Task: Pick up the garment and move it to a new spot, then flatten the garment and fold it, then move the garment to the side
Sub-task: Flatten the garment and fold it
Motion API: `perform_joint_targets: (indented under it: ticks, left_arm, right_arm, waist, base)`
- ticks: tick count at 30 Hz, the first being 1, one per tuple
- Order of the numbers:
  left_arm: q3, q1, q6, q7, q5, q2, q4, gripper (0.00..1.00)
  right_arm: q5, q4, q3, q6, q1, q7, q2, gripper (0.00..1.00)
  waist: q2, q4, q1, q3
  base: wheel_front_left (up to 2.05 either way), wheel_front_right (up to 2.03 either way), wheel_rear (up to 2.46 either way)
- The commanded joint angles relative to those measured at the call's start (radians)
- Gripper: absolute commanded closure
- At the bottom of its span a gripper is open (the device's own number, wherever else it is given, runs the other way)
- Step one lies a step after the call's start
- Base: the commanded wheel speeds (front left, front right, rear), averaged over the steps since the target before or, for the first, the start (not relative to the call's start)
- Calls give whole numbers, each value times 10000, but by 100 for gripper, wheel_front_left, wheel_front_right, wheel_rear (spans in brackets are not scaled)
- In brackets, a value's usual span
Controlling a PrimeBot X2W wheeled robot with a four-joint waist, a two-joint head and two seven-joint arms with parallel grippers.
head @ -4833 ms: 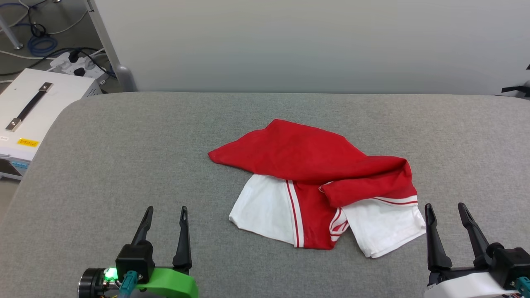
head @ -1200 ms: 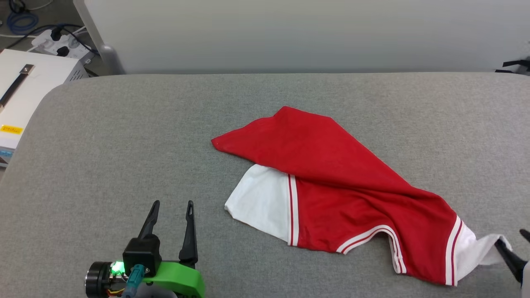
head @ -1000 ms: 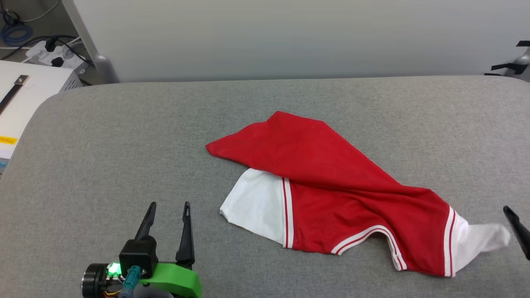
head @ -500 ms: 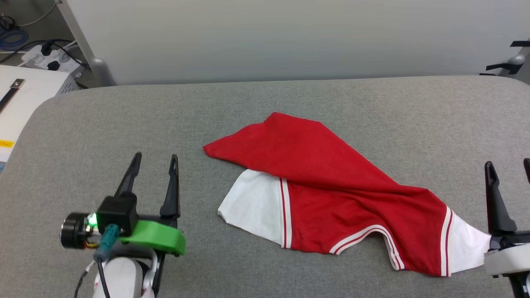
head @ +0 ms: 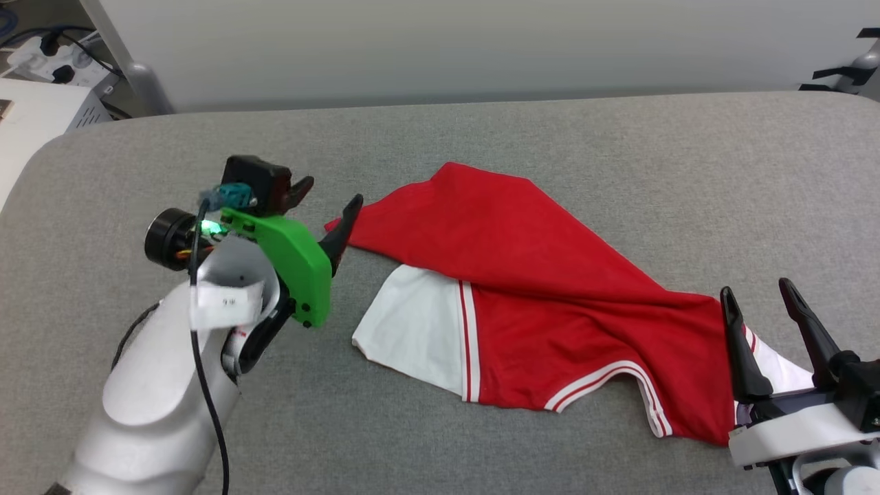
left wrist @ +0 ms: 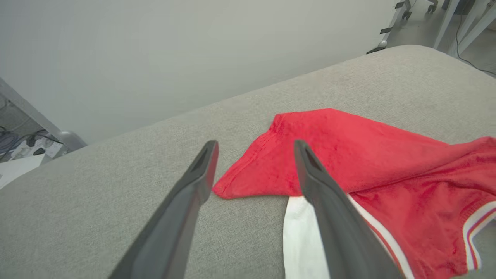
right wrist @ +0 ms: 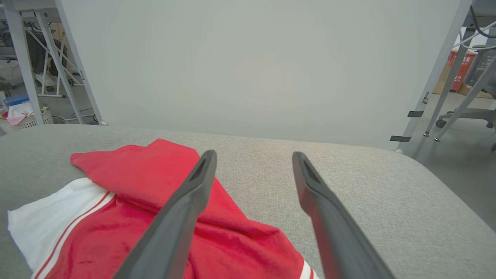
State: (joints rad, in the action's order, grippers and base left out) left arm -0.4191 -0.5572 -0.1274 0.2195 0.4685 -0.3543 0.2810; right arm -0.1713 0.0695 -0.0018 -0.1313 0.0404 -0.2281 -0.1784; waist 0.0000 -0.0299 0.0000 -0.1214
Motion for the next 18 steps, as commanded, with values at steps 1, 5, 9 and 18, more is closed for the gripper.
perform_joint_targets:
  ticks: [1,5,9,18]
  left_arm:
    - [-403,-399,-30,726,658,-247,-52,0]
    - [-1806,-1157,-30,2881,2210,-895,-169,0]
    - [-3698,-1859,-31,4656,3274,-1541,95,0]
    - [-5440,-2438,-32,4884,3562,-1634,1491,0]
  right_arm:
    - [80,-68,21,6,-216,-97,-7,0]
    - [155,-256,109,6,-432,-180,20,0]
    - [229,-498,282,6,-755,-262,62,0]
    - [270,-777,480,6,-1233,-322,179,0]
  waist:
    - [0,-91,0,-146]
    - [0,-197,0,-350]
    - [0,-412,0,-658]
    - [0,-726,0,-1177]
  base:
    - [0,0,0]
    - [0,0,0]
    - [0,0,0]
    - [0,0,0]
